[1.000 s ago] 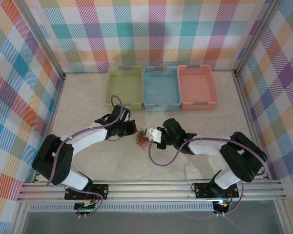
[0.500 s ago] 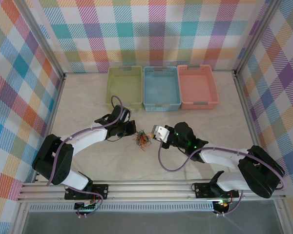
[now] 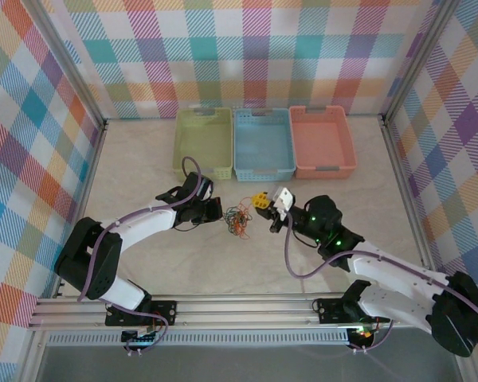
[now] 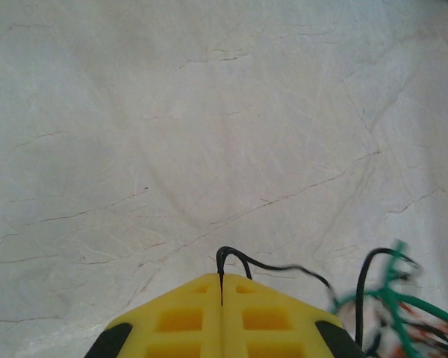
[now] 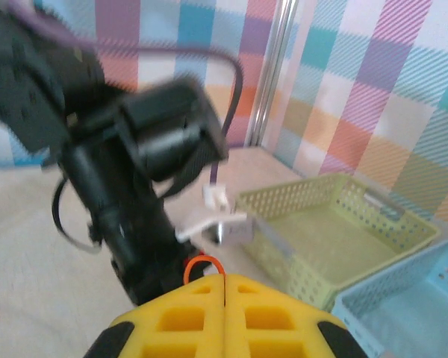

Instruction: Untangle the cables

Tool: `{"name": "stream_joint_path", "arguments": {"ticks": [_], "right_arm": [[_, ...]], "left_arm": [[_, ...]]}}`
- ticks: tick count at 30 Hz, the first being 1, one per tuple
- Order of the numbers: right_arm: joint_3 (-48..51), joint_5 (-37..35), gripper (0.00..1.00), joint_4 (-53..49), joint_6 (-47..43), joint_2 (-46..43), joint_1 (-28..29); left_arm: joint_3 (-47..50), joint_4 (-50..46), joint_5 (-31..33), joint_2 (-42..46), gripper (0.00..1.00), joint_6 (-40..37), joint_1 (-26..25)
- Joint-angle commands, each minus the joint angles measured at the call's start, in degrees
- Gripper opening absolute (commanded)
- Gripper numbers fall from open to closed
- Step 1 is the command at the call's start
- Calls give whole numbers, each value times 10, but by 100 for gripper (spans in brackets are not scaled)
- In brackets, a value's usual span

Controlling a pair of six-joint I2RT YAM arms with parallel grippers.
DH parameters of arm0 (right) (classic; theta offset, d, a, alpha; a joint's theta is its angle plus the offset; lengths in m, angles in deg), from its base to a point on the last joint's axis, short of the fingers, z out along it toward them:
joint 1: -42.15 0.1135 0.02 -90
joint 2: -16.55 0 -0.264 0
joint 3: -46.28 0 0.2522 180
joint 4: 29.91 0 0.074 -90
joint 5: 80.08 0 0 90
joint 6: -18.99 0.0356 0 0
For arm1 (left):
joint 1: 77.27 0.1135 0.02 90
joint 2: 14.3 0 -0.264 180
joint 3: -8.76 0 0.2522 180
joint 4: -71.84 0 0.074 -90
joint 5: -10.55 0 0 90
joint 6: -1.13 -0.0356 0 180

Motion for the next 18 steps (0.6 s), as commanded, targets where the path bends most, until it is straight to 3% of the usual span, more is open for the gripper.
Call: {"name": "stream_joint_path", "arguments": {"ticks": [1, 6, 18], "right_arm": [[-55, 4, 0, -43, 77, -25, -1], [-44, -28, 0, -28, 110, -11, -2], [54, -43, 0, 154, 114, 114, -15]], "left_arm": [[-16, -7, 6, -2, 0, -6, -5], [-12, -4, 7, 3, 0, -6, -5], [-3, 8, -1, 19, 0, -6, -5]]}}
